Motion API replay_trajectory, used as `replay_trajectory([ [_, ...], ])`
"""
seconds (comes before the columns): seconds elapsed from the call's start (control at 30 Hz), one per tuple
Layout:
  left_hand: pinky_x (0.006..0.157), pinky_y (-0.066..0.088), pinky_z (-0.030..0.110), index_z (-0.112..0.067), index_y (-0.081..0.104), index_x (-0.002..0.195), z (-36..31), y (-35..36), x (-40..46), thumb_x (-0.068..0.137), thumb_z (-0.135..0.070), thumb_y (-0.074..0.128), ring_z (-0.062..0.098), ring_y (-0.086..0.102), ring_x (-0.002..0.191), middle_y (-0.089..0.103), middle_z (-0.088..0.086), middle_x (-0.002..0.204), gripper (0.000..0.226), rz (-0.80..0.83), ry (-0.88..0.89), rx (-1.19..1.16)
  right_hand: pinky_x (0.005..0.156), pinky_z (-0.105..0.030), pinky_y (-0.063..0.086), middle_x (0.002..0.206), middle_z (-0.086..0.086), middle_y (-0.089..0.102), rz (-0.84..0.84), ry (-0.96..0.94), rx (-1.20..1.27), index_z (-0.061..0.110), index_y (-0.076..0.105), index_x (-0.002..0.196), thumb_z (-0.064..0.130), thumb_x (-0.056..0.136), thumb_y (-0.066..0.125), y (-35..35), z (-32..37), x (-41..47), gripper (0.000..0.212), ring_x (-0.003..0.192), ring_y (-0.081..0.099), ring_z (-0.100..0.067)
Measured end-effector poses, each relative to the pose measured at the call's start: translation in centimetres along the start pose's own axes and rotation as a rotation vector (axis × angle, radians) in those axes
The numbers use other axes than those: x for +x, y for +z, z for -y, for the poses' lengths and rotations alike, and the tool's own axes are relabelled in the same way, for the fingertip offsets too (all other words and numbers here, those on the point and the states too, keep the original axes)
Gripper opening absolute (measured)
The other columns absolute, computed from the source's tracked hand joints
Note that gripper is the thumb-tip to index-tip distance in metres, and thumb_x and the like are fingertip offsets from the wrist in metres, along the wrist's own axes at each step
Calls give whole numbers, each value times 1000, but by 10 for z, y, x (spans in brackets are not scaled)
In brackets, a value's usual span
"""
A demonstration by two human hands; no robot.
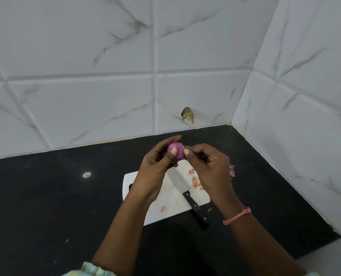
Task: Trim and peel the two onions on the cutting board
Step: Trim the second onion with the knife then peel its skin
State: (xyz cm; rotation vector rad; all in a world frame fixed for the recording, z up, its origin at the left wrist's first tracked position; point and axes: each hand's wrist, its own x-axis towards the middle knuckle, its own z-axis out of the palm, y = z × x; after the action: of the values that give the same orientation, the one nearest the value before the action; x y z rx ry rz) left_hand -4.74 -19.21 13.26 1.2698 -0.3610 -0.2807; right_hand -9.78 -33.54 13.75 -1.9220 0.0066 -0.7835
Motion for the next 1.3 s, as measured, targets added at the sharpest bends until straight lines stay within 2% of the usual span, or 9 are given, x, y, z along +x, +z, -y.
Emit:
replay_trajectory([
  [0.17, 98, 55, 36, -20, 66, 127, 1, 0, 0, 85, -33, 66, 23, 64, 118, 69, 0, 124, 44, -15, 24, 13, 67, -11, 52, 77, 11, 70, -21, 55, 41, 17, 73, 86, 10, 85, 72, 1, 7, 3, 8, 75, 67, -5],
  [0.3, 100, 54, 36, -17, 65, 129, -2, 1, 0, 86, -31, 65, 27, 64, 119, 68, 4, 126, 45, -7, 11, -51, 69, -18, 55, 79, 7, 72, -49, 132, 112, 15, 74, 87, 8, 86, 71, 1, 8, 6, 8, 76, 69, -8],
  [0.37, 97, 54, 35, -16, 64, 129, -3, 1, 0, 85, -30, 65, 28, 64, 118, 68, 6, 127, 46, -10, 11, -66, 73, -23, 57, 86, 7, 72, -33, 137, 166, 15, 72, 94, 12, 88, 70, 2, 10, 4, 8, 83, 70, -10],
  [0.53, 85, 55, 24, -16, 65, 128, -4, 1, -2, 85, -28, 67, 20, 66, 114, 70, 1, 123, 44, -26, 53, -11, 71, -12, 52, 88, 9, 72, 20, 83, 193, 7, 70, 97, 10, 83, 73, 5, 17, 1, 14, 84, 70, -3],
  [0.63, 86, 55, 25, -14, 65, 128, -3, 1, -2, 85, -26, 67, 20, 65, 115, 69, 2, 124, 45, -28, 71, -8, 70, -10, 52, 88, 8, 71, 11, 105, 208, 5, 70, 94, 4, 85, 71, 5, 18, 2, 10, 82, 69, 0],
  [0.83, 95, 55, 32, -18, 65, 128, 0, 1, -2, 85, -29, 68, 19, 64, 118, 69, -1, 125, 44, -37, 87, 17, 69, -6, 49, 84, 15, 69, -6, 103, 161, 21, 68, 89, 3, 85, 70, 3, 18, 4, 19, 81, 67, 4],
  [1.03, 87, 54, 25, -18, 65, 128, 0, 1, -1, 84, -31, 68, 21, 64, 118, 68, 0, 126, 46, -48, 75, -6, 72, -9, 51, 85, 14, 71, -18, 91, 95, 18, 72, 93, 7, 84, 72, 3, 14, 6, 15, 82, 68, -1],
  [1.17, 88, 54, 25, -17, 65, 127, -1, 2, -1, 85, -29, 67, 23, 64, 118, 67, 6, 128, 44, -35, 65, -78, 71, -13, 53, 82, 10, 73, -46, 120, 112, 16, 74, 91, 5, 86, 70, 2, 14, 7, 13, 80, 69, -5],
  [1.3, 83, 53, 22, -16, 66, 127, -2, 2, -1, 85, -30, 68, 22, 65, 114, 69, 5, 125, 45, -49, 71, -49, 65, -8, 50, 80, 10, 70, -3, 124, 163, 8, 71, 91, 6, 85, 72, 4, 21, 7, 7, 76, 68, 2],
])
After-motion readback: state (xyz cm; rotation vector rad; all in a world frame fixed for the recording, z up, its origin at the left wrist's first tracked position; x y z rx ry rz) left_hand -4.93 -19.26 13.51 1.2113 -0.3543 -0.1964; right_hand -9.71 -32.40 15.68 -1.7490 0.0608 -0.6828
